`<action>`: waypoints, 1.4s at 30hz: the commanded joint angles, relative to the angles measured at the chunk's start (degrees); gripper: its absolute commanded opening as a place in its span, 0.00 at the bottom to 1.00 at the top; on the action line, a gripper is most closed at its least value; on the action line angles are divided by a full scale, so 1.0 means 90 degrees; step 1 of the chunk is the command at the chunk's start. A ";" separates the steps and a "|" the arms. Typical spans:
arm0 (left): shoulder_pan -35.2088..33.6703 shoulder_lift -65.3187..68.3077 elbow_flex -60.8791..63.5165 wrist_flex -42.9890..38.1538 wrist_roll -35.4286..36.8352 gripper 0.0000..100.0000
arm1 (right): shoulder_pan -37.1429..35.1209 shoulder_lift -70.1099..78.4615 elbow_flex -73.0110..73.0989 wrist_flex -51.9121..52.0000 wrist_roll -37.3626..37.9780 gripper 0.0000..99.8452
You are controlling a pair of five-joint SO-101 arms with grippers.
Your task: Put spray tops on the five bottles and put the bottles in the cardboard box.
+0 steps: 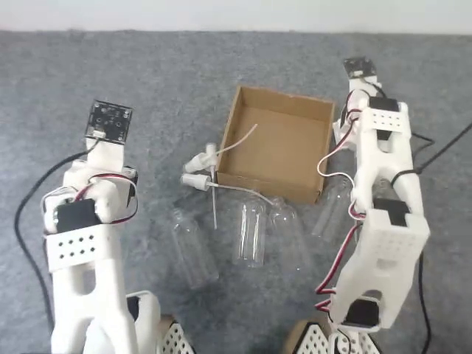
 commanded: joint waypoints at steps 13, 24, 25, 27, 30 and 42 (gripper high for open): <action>-0.0049 -0.0215 0.0015 -0.0137 0.0068 0.12 | 0.0269 0.0190 -0.0791 -0.0435 -0.0068 0.05; -0.0078 -0.0215 -0.0190 -0.0137 0.0059 0.12 | 0.0024 0.0190 -0.4571 0.3053 -0.0586 0.01; -0.0176 -0.0215 -0.0278 -0.0137 0.0059 0.12 | -0.0083 0.0190 -0.4991 0.3424 -0.0596 0.01; -0.0449 -0.0195 -0.0581 -0.0127 0.0078 0.12 | -0.0386 0.0200 -0.5812 0.4215 -0.0596 0.01; -0.0879 -0.0117 -0.1128 0.0195 0.0049 0.12 | -0.0786 0.0112 -0.6310 0.4547 -0.0606 0.01; -0.1983 0.2628 -0.3199 0.0518 -0.0303 0.12 | -0.4039 -0.1919 -0.4357 0.4274 -0.1006 0.01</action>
